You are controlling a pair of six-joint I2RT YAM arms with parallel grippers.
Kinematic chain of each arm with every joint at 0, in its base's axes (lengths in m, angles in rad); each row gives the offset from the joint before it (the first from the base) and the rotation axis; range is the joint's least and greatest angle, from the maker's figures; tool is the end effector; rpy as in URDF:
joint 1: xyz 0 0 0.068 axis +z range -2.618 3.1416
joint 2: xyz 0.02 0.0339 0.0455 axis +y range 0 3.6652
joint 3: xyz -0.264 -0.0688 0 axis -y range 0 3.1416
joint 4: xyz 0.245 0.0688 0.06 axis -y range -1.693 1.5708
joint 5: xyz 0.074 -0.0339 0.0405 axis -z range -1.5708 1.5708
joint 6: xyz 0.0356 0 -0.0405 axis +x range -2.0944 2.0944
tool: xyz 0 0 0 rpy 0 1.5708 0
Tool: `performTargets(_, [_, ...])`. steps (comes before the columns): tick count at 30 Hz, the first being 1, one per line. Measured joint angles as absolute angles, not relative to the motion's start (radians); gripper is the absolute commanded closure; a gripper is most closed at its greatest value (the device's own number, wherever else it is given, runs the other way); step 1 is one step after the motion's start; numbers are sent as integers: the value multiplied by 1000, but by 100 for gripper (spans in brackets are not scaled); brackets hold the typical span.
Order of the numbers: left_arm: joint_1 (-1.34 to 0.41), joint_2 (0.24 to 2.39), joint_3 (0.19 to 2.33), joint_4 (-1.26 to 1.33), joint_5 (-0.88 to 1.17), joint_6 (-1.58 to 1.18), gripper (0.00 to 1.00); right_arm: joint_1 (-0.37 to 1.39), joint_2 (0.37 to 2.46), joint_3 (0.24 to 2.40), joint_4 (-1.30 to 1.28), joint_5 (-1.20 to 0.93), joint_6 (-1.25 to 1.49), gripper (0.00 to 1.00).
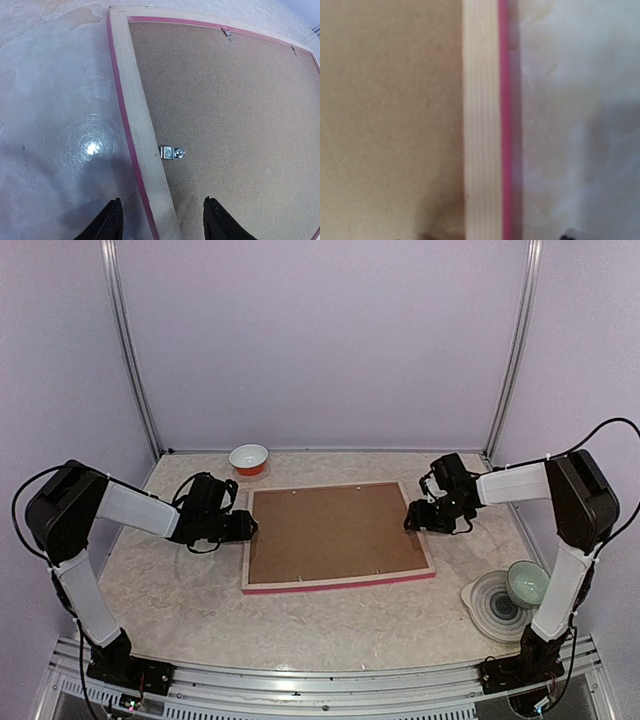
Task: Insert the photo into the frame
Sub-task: Press the fastener onto the backboard.
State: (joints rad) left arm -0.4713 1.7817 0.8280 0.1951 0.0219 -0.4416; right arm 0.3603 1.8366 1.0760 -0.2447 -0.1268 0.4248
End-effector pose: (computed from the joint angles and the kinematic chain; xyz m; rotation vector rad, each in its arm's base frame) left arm 0.3075 -0.1576 0.1312 0.0465 2.3789 -0.4743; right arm 0.3416 0.1335 0.1505 0.0363 2.6313 0.4468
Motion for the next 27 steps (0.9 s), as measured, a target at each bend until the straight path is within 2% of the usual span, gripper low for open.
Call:
performTargets(6, [-470, 1782, 828, 195, 23, -442, 45, 368, 1857, 1089, -251, -125, 421, 36])
performTargets(16, [-470, 1784, 828, 195, 27, -442, 45, 382, 1864, 1097, -266, -95, 413, 56])
performTargets(27, [-468, 1791, 828, 195, 27, -441, 45, 383, 1863, 1097, -265, -84, 421, 60])
